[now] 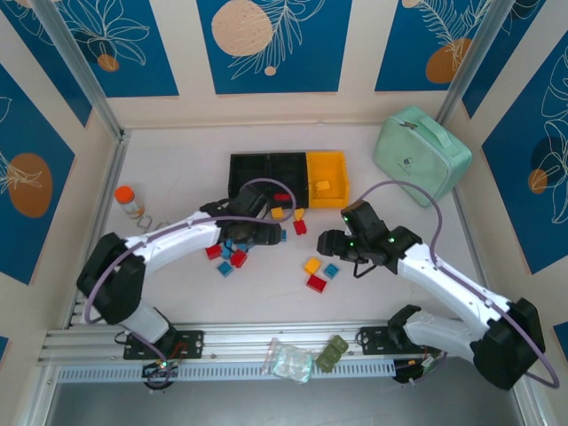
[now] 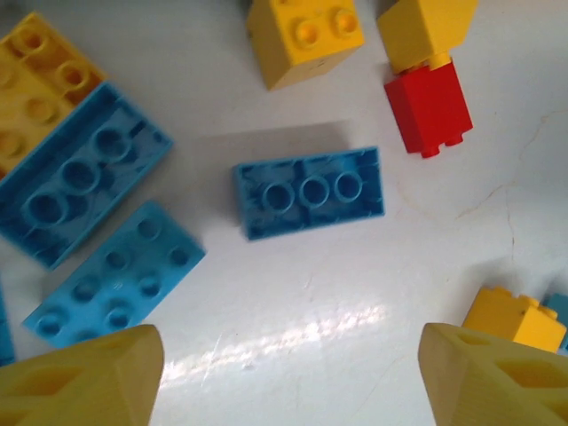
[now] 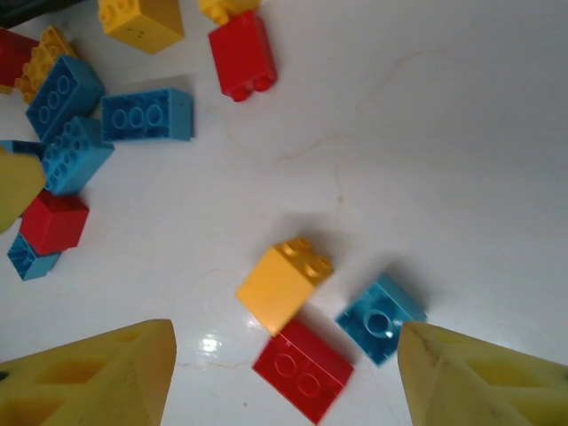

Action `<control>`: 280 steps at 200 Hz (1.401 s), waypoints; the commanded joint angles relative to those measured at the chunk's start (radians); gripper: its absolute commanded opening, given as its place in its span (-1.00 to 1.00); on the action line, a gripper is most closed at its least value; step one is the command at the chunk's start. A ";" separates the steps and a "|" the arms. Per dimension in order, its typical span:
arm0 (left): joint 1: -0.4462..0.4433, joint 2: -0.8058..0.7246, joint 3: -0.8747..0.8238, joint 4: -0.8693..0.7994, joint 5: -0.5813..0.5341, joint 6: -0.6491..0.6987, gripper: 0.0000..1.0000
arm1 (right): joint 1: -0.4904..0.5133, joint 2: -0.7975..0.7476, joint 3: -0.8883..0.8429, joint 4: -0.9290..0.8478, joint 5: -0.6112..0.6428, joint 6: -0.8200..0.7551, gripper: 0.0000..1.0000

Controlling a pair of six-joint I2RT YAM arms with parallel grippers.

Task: Sort the legos into containers by color
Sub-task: Pick up the lego from the center of the table.

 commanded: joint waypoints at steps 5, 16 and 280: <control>-0.032 0.086 0.093 -0.063 -0.075 0.023 0.63 | -0.015 -0.103 -0.050 -0.078 0.043 0.059 0.35; -0.040 0.119 0.119 -0.071 -0.089 0.025 0.65 | -0.024 -0.139 -0.071 -0.096 0.043 0.069 0.35; -0.066 0.322 0.258 -0.123 -0.165 0.018 0.14 | -0.075 -0.204 -0.160 -0.052 0.013 0.130 0.33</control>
